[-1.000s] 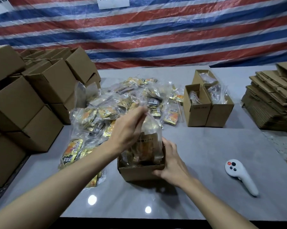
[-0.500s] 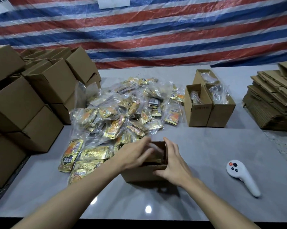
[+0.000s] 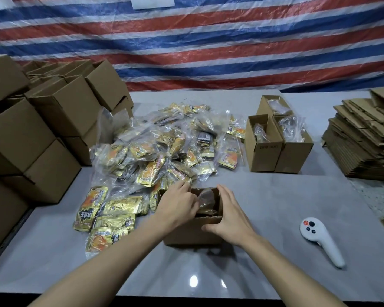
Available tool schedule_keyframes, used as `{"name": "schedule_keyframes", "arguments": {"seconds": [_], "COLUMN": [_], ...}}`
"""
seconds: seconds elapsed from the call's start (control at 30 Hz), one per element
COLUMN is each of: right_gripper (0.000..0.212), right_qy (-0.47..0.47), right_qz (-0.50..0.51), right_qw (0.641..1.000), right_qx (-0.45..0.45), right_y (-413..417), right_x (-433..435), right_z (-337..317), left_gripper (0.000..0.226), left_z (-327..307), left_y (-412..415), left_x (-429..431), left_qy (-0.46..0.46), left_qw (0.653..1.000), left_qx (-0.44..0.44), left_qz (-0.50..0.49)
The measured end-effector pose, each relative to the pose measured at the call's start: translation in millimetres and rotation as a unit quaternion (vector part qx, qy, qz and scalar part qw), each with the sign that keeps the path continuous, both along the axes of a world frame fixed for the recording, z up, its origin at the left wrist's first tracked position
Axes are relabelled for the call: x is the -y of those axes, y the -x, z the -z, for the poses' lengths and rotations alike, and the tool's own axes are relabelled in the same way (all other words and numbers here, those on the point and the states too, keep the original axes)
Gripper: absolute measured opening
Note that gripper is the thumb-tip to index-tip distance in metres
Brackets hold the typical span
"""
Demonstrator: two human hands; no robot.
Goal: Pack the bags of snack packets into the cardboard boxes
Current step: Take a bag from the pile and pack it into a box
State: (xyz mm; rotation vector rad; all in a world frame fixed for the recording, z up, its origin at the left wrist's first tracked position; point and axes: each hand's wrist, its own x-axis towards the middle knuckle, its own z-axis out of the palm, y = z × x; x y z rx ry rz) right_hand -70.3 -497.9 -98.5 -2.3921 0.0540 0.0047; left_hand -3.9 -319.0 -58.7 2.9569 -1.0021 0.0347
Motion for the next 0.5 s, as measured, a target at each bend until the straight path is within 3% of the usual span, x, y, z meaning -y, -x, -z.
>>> {"name": "schedule_keyframes", "arguments": {"seconds": [0.13, 0.23, 0.33, 0.5], "right_gripper": [0.108, 0.077, 0.048, 0.047], "right_qy": [-0.022, -0.008, 0.004, 0.04], "right_qz": [-0.034, -0.051, -0.045, -0.036], "right_qw": [0.998, 0.998, 0.999, 0.999], "right_qx": [0.04, 0.032, 0.024, -0.001], "right_y": [5.6, 10.0, 9.8, 8.1], "right_x": [1.1, 2.2, 3.2, 3.4], "right_z": [0.0, 4.2, 6.9, -2.5], "left_gripper": [0.031, 0.031, 0.052, 0.049], "left_z": [-1.6, -4.4, -4.1, -8.8], "left_y": [8.7, 11.5, 16.0, 22.3], "left_x": [8.0, 5.7, -2.9, -4.5], "left_qy": [0.077, 0.072, 0.044, 0.045], "left_qw": [0.995, 0.994, 0.997, 0.988], "left_qx": [-0.051, -0.073, -0.047, -0.137], "left_qz": [-0.027, -0.039, -0.037, -0.057]}}
